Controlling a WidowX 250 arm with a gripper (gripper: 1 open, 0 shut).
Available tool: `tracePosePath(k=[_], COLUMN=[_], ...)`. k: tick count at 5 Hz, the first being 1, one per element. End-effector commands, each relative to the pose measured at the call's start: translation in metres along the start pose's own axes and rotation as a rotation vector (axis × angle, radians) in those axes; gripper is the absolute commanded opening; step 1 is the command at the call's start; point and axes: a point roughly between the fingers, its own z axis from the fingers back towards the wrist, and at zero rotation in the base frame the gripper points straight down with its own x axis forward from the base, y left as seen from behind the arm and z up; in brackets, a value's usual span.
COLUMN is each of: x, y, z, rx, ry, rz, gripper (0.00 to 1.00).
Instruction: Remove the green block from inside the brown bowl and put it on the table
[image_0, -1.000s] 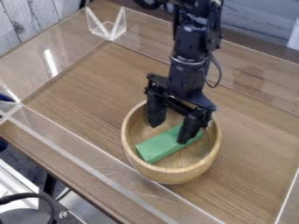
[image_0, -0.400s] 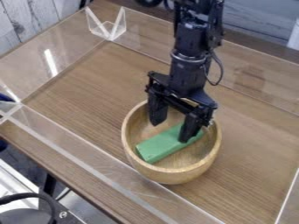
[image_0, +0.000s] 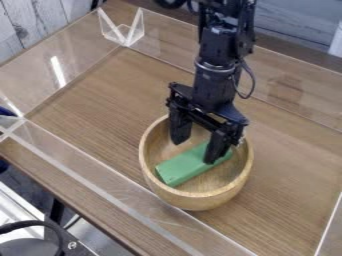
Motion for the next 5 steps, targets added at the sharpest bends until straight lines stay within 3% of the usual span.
tracePosePath(k=[1, 5], x=[0.0041, 0.0053], y=[-0.0012, -0.0019], z=[0.0164, 0.0137], rx=[0.006, -0.002], ry=[-0.069, -0.094], rz=[-0.021, -0.026], gripper=[1.0, 1.0])
